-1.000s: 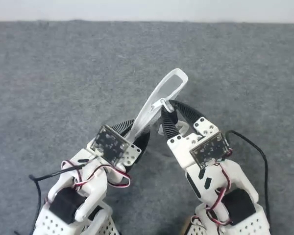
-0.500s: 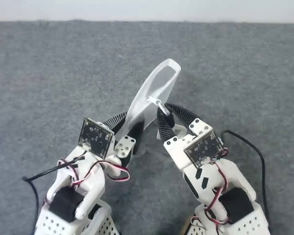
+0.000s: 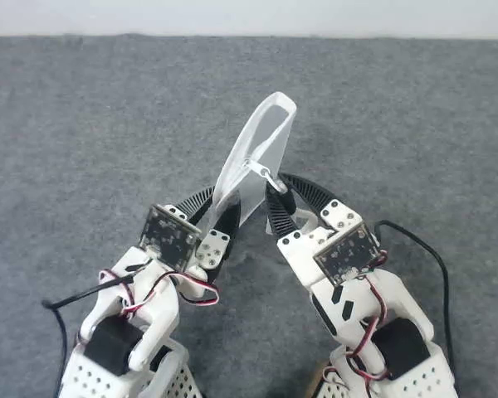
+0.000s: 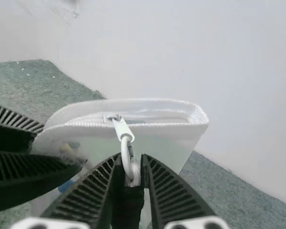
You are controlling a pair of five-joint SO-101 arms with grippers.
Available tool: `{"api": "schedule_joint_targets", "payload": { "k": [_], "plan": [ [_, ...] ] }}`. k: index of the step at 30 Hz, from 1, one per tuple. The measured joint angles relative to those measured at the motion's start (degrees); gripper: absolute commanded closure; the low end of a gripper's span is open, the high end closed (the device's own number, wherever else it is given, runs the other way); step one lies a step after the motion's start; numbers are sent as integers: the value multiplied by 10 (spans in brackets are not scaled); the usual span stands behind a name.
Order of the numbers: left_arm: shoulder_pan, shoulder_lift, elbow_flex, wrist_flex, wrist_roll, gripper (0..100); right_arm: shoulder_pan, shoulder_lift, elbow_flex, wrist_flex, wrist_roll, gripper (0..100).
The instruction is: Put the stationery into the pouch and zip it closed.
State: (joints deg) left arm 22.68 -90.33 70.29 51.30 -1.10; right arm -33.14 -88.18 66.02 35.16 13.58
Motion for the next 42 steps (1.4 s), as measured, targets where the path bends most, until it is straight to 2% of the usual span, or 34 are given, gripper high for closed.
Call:
{"api": "schedule_joint_targets", "payload": {
  "k": [4, 11, 20, 27, 42],
  "plan": [
    [0, 0, 0, 9, -35, 992, 0, 0, 1, -39, 0, 991],
    [-16, 0, 0, 10, -48, 992, 25, 4, -4, -88, -19, 991],
    [-18, 0, 0, 10, -49, 992, 50, 161, -98, -88, -31, 991],
    [-19, 0, 0, 10, -49, 992, 52, 219, -140, -91, -31, 991],
    [-19, 0, -1, 5, -51, 992, 109, 390, -262, -97, -31, 991]
  ]
}}
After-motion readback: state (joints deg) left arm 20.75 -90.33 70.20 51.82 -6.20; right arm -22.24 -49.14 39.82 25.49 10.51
